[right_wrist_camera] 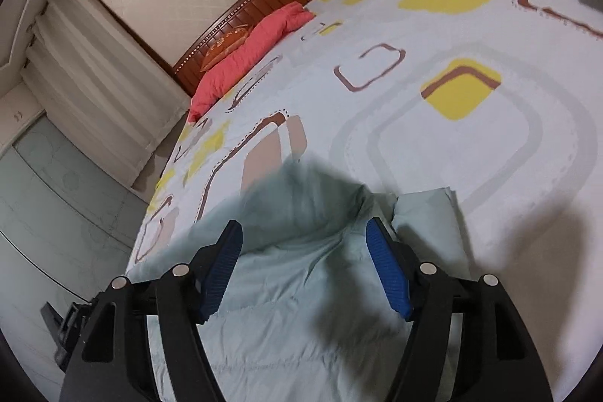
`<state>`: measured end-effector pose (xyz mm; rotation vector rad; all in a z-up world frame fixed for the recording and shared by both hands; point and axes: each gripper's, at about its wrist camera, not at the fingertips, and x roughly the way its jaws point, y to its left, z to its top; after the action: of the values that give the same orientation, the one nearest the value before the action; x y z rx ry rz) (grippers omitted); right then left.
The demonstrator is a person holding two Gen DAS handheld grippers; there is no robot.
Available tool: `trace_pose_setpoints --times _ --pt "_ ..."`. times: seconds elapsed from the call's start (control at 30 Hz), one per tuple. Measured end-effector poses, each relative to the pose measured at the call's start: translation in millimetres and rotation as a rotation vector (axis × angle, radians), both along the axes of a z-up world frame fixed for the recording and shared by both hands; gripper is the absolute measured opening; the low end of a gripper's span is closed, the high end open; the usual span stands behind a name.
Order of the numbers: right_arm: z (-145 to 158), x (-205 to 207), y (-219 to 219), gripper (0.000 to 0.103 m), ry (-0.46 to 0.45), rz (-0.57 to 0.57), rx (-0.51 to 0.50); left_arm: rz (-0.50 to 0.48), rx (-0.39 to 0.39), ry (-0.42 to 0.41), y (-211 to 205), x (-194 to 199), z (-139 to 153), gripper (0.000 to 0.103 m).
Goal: Fold large clothes
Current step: 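Lift the hem with both grippers and fold it toward the collar, then open both grippers to release the folded hem, then move both open grippers to the edge of the folded green jacket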
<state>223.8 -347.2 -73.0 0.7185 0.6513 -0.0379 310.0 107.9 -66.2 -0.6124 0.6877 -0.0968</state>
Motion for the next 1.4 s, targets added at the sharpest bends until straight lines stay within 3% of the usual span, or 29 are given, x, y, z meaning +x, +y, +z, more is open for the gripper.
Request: trace_pose_setpoints --times 0.2,0.37,0.53,0.63,0.77,0.9,1.0,1.17,1.23,1.4 --pt "6.3 21.7 30.1 0.066 0.063 0.061 -0.199 -0.052 0.081 0.034 -19.8 10.7 -4.1 0.074" --pt "-2.1 59.0 47.2 0.064 0.118 0.100 -0.288 -0.050 0.137 0.047 -35.0 35.9 -12.2 0.074" --pt "-21.8 85.8 59.3 0.064 0.181 0.120 -0.389 -0.029 0.192 0.123 -38.9 64.8 -35.8 0.074" --pt "-42.7 97.1 55.8 0.064 0.236 0.129 -0.377 -0.056 0.252 0.165 -44.6 79.7 -50.3 0.074" --pt "-39.2 97.4 58.2 0.064 0.247 0.120 -0.399 -0.043 0.288 0.184 -49.4 78.3 -45.7 0.074" --pt "-15.7 81.7 69.9 0.064 0.186 0.120 -0.409 -0.029 0.215 0.135 -47.9 53.5 -25.3 0.074" --pt "-2.2 77.7 93.2 0.064 0.137 0.162 -0.419 -0.075 0.192 0.075 -63.7 41.1 -14.7 0.074" --pt "-28.4 99.4 121.6 0.064 0.212 0.234 -0.466 -0.147 0.283 0.161 -91.7 59.7 -45.8 0.075" --pt "-31.4 99.3 118.5 0.064 0.212 0.231 -0.446 -0.158 0.313 0.159 -94.8 59.0 -42.9 0.075" --pt "-9.9 62.2 95.6 0.064 0.183 0.170 -0.434 -0.143 0.232 0.113 -69.3 27.1 -21.5 0.075"
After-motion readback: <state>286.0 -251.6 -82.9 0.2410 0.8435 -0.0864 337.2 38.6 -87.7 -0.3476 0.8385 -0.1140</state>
